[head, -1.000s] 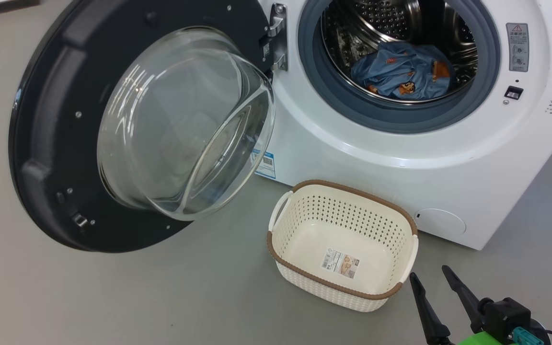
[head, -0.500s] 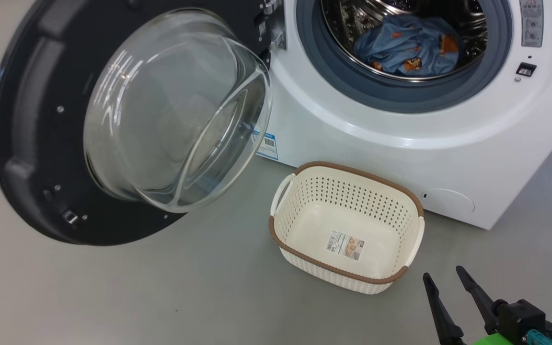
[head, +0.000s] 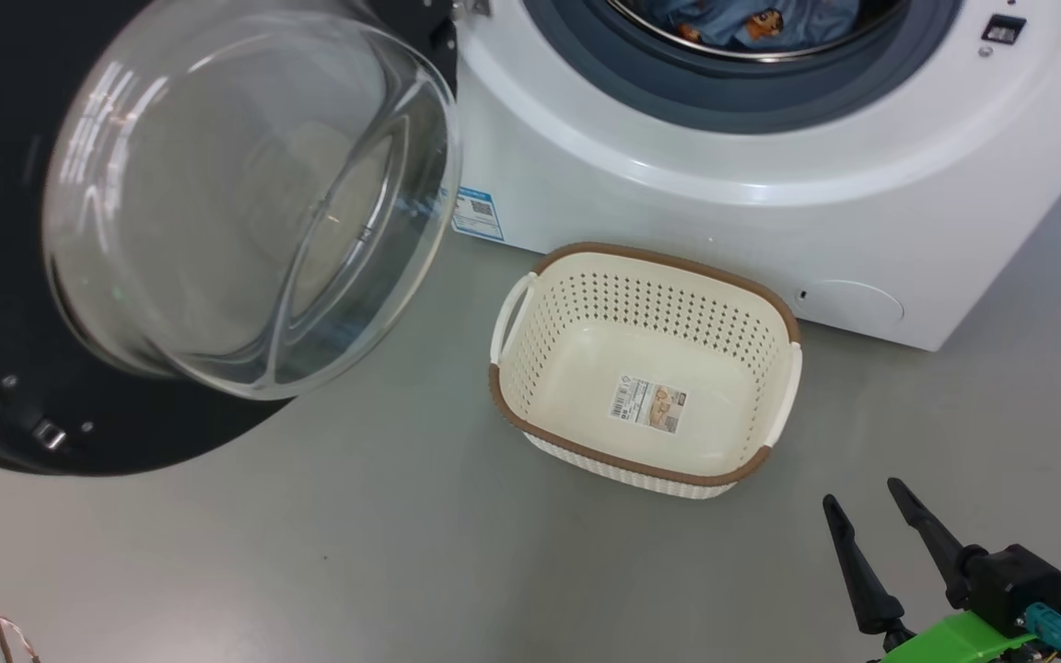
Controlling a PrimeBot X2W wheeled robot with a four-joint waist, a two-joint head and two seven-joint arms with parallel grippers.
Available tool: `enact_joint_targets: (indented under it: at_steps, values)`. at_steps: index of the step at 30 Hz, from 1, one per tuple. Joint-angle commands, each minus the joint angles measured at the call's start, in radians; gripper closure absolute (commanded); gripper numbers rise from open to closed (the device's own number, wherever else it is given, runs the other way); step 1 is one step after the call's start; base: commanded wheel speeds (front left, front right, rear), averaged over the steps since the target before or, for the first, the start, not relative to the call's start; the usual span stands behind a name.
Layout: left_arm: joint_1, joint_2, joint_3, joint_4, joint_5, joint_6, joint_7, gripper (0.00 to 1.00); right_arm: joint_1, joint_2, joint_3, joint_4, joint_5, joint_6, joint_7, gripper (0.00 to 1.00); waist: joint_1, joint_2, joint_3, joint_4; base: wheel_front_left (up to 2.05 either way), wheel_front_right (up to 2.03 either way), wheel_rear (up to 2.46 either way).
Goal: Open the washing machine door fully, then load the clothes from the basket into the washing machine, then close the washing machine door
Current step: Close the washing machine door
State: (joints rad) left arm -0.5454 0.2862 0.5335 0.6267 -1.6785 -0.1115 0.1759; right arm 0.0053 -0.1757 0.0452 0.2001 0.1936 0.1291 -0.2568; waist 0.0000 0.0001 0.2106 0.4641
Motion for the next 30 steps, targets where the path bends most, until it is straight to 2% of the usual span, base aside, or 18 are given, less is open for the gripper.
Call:
enact_joint_targets:
  at_steps: [1,15,21,30]
  values:
    - [-0.026,0.070,0.022,-0.017,-0.009,-0.015,0.016,1.00,-0.025,-0.015,0.023,-0.026,0.008,0.002,-0.005,0.00,0.0000,-0.0001,0.029,-0.030,0.00,0.00,0.00]
    - [-0.009,0.079,0.008,-0.007,0.012,-0.019,0.107,1.00,-0.026,-0.035,0.017,-0.026,0.013,0.002,-0.005,0.00,0.0000,-0.0001,0.032,-0.057,0.00,0.00,0.00]
    - [0.007,0.072,-0.007,0.004,0.008,-0.019,0.179,1.00,-0.019,-0.042,0.021,-0.026,0.011,0.002,-0.005,0.00,0.0000,-0.0001,0.021,-0.057,0.00,0.00,0.00]
    - [0.037,0.060,-0.016,0.001,-0.047,-0.019,0.349,1.00,-0.004,-0.038,0.015,-0.025,0.011,0.002,-0.005,0.00,0.0000,-0.0001,-0.011,-0.065,0.00,0.00,0.00]
